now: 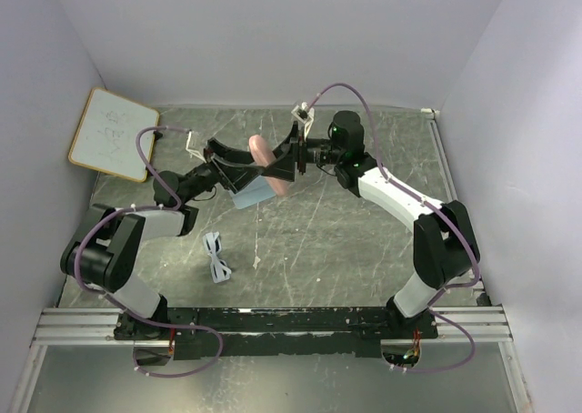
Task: Organize the sunglasses
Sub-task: Open the sunglasses case at the center of the board.
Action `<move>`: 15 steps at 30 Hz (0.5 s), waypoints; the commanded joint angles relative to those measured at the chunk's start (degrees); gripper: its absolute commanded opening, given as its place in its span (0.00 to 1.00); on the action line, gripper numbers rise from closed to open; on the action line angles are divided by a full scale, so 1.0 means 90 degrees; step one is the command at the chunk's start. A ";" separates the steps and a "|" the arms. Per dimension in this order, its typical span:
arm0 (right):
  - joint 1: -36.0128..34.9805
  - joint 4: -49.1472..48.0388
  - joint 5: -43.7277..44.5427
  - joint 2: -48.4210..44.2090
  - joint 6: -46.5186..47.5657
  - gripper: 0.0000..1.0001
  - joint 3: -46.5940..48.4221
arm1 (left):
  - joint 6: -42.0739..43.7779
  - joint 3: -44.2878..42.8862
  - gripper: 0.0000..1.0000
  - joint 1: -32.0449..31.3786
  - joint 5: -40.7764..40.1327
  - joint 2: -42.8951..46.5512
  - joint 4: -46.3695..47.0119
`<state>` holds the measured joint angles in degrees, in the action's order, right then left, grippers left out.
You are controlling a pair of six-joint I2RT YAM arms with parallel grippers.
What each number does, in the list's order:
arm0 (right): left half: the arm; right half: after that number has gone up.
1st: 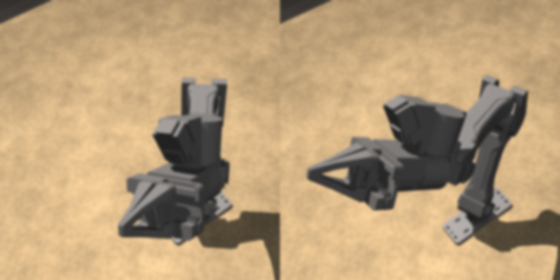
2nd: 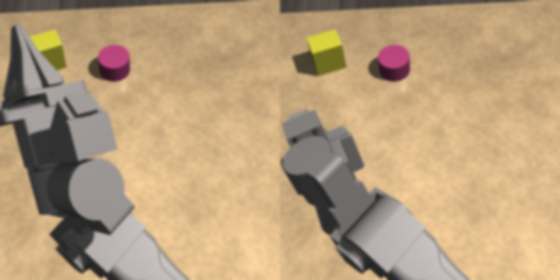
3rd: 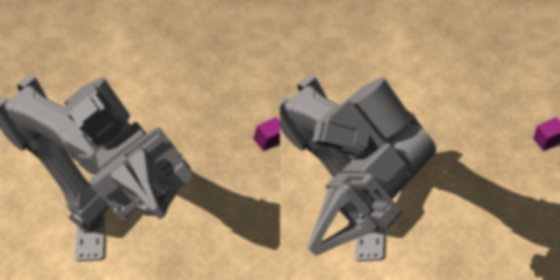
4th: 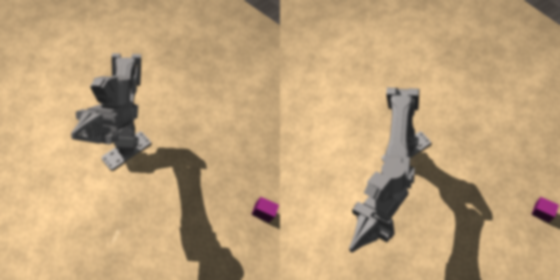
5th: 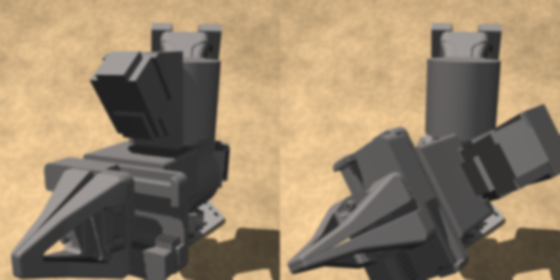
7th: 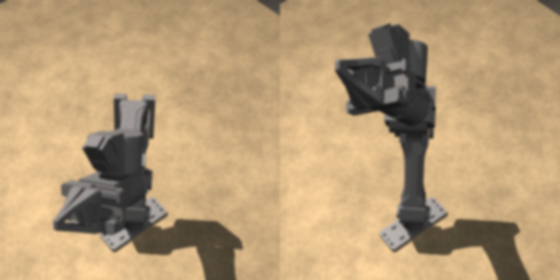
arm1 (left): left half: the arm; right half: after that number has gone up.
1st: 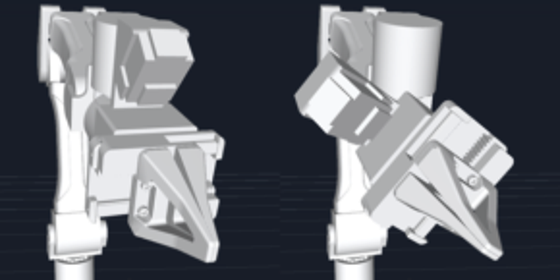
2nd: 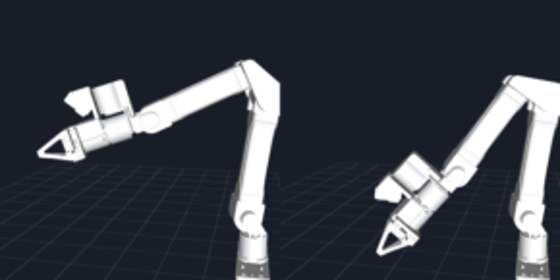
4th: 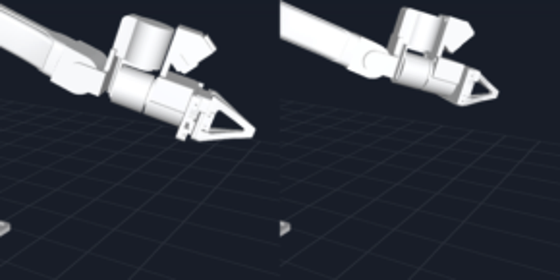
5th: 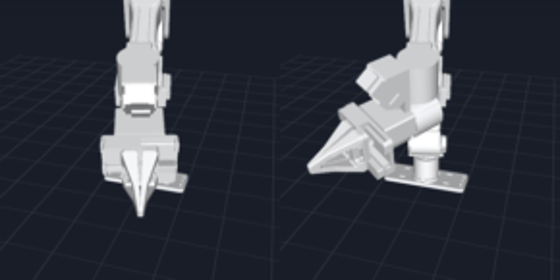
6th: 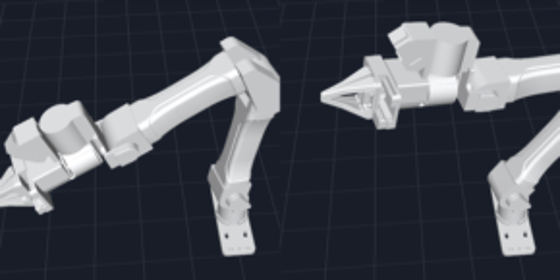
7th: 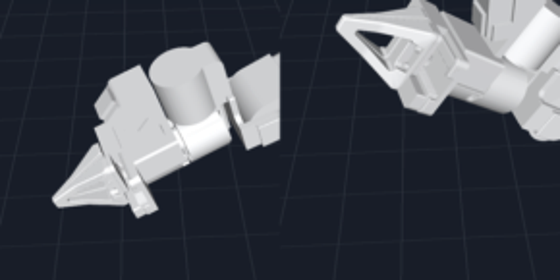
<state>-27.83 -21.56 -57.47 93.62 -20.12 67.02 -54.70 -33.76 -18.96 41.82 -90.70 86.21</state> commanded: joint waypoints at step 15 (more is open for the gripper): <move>-0.0022 -0.0046 -0.0135 0.0021 0.0177 0.00 0.0317 | -0.0332 -0.0576 0.81 0.0309 0.0661 -0.0390 0.1321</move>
<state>-27.77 -21.30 -57.17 93.93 -19.20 68.03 -57.04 -38.11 -17.26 46.81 -93.56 86.87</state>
